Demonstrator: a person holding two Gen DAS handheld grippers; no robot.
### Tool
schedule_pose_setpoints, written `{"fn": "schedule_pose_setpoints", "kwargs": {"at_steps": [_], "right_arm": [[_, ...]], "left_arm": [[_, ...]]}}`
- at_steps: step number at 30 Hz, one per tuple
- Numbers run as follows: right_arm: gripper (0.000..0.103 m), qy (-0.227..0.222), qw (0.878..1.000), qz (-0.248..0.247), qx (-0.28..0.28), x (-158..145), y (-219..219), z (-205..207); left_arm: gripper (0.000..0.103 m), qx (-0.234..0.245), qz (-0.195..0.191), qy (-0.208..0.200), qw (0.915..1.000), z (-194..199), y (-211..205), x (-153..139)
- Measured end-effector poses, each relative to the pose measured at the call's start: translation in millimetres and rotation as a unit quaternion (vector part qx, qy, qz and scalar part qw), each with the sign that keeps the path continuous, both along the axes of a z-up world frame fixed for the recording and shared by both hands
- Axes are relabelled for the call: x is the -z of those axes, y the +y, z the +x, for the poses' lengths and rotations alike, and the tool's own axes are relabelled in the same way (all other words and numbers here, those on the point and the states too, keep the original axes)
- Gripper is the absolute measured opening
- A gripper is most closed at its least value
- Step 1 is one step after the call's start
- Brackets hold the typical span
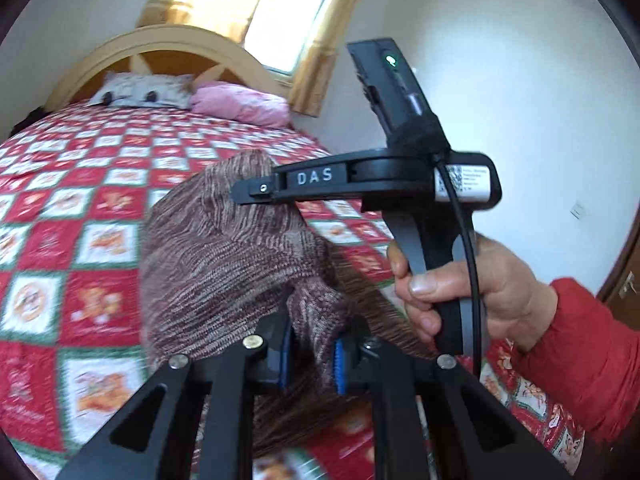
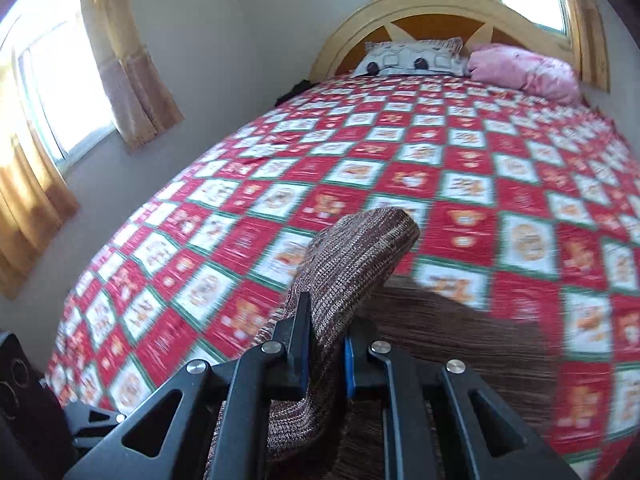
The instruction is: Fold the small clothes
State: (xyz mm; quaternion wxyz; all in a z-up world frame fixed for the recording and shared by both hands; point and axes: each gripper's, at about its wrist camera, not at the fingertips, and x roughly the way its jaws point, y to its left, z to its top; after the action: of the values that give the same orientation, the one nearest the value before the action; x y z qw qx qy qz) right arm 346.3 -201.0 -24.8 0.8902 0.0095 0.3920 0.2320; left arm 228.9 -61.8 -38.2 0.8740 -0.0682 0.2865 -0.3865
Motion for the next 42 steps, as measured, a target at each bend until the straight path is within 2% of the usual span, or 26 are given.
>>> {"fn": "schedule_pose_setpoints", "kwargs": {"at_steps": [3,6,12,14,15,16,17,18,19,20,21,23,25,30,32,34,37,38,40,41,42], "right_arm": [[0.012,0.003,1.0,-0.028,0.005,3,-26,-3],[0.012,0.022,0.999,-0.039,0.015,18,-54,-2],[0.012,0.059,0.997,-0.025,0.037,61,-94,3],[0.013,0.069,0.997,-0.016,0.041,76,-103,4],[0.013,0.071,0.996,-0.008,0.045,82,-107,3],[0.019,0.071,0.996,0.009,0.051,86,-113,2],[0.023,0.073,0.995,0.022,0.059,86,-117,1],[0.033,0.079,0.994,0.035,0.071,87,-123,1],[0.046,0.092,0.99,0.047,0.093,86,-132,-2],[0.05,0.098,0.988,0.056,0.109,82,-139,-5],[0.052,0.098,0.985,0.064,0.124,79,-147,-12],[0.052,0.075,0.982,0.063,0.163,67,-163,-37],[0.052,0.042,0.983,0.052,0.173,53,-166,-65],[0.052,-0.006,0.992,0.052,0.115,27,-131,-139],[0.052,-0.003,0.994,0.054,0.095,26,-113,-157],[0.052,-0.004,0.995,0.045,0.089,28,-100,-168],[0.052,0.0,0.994,-0.015,0.104,44,-81,-175],[0.051,0.005,0.993,-0.036,0.109,53,-77,-175],[0.018,0.004,0.988,-0.091,0.123,67,-72,-177],[0.016,0.001,0.986,-0.111,0.128,74,-71,-180],[0.015,-0.001,0.985,-0.11,0.132,78,-72,-184]], "left_arm": [[0.017,0.029,-0.002,0.001,0.9996,-3,-28,2],[0.017,0.048,0.013,0.011,0.9987,-4,-58,12],[0.017,0.067,0.043,0.041,0.9959,-1,-99,36],[0.018,0.07,0.066,0.055,0.9939,2,-106,45],[0.023,0.071,0.079,0.059,0.9926,2,-108,48],[0.026,0.07,0.088,0.062,0.9917,1,-107,48],[0.033,0.074,0.088,0.062,0.9915,-1,-105,46],[0.047,0.078,0.086,0.064,0.9912,-3,-102,44],[0.055,0.081,0.087,0.066,0.9907,-8,-96,42],[0.068,0.082,0.089,0.067,0.9904,-13,-89,40],[0.071,0.081,0.087,0.064,0.9908,-20,-79,38],[0.072,0.076,0.079,0.054,0.9925,-36,-58,34],[0.077,0.058,0.071,0.051,0.9945,-50,-38,31],[0.079,-0.01,0.066,0.068,0.9955,-48,-3,30],[0.079,-0.033,0.06,0.076,0.9948,-34,3,31],[0.079,-0.06,0.071,0.077,0.9927,-24,3,33],[0.08,-0.095,0.095,0.102,0.9857,-14,8,42],[0.084,-0.095,0.094,0.112,0.9846,-9,10,47],[0.087,-0.099,0.09,0.13,0.9824,-8,16,57],[0.087,-0.103,0.09,0.135,0.9814,-9,20,63],[0.087,-0.107,0.093,0.14,0.98,-10,24,70]]}}
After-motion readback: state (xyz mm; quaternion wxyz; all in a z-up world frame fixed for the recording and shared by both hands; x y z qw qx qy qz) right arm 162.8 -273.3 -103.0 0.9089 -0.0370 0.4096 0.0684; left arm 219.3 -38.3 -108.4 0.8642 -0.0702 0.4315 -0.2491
